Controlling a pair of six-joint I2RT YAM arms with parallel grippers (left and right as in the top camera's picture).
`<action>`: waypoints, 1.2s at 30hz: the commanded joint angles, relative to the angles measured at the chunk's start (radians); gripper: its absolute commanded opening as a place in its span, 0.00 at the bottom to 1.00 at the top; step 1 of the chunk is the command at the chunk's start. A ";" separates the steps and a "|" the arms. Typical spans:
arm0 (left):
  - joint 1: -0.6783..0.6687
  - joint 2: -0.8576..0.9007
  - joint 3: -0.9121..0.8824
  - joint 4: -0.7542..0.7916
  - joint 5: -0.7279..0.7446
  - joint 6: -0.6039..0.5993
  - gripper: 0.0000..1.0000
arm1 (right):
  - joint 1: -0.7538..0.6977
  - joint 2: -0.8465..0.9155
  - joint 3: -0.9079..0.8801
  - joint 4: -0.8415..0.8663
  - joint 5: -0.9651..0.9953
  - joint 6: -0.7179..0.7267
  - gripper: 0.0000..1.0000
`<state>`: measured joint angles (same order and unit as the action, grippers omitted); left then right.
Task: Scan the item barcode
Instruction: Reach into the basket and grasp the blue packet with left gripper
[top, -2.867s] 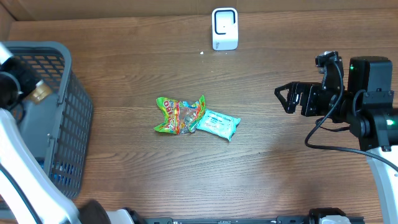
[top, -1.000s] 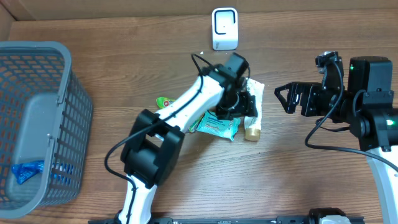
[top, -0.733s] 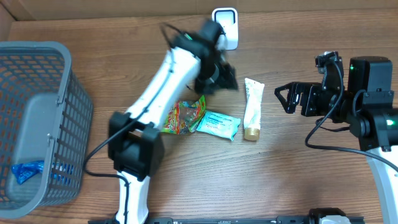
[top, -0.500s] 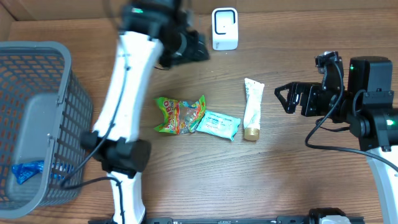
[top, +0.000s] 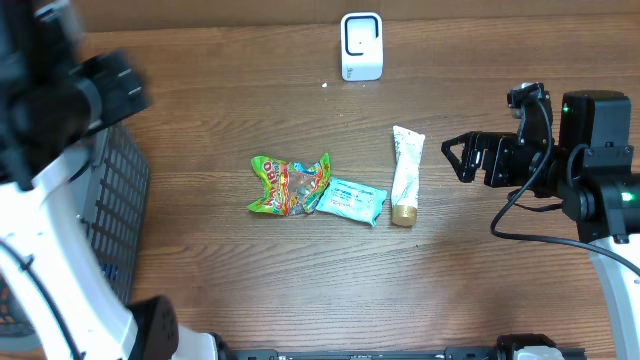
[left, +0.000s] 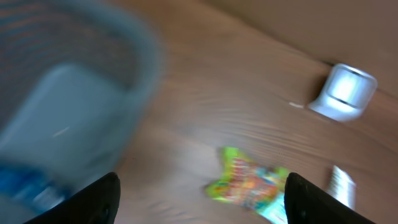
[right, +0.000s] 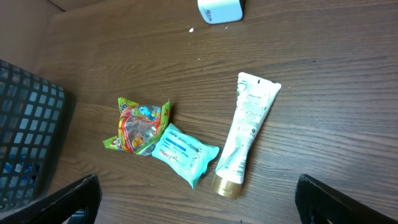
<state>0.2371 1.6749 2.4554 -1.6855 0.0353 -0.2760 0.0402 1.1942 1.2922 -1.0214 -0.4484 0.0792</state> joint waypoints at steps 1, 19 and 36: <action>0.157 -0.033 -0.153 -0.004 -0.090 -0.010 0.77 | 0.004 -0.002 0.016 0.005 -0.009 0.002 1.00; 0.526 -0.035 -0.842 0.324 -0.090 -0.095 0.80 | 0.004 -0.002 0.016 0.005 -0.009 0.002 1.00; 0.630 -0.035 -1.353 0.752 -0.154 -0.147 0.85 | 0.004 -0.002 0.016 0.005 -0.009 0.002 1.00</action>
<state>0.8158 1.6451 1.1694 -0.9730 -0.0952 -0.4129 0.0402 1.1942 1.2922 -1.0206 -0.4484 0.0788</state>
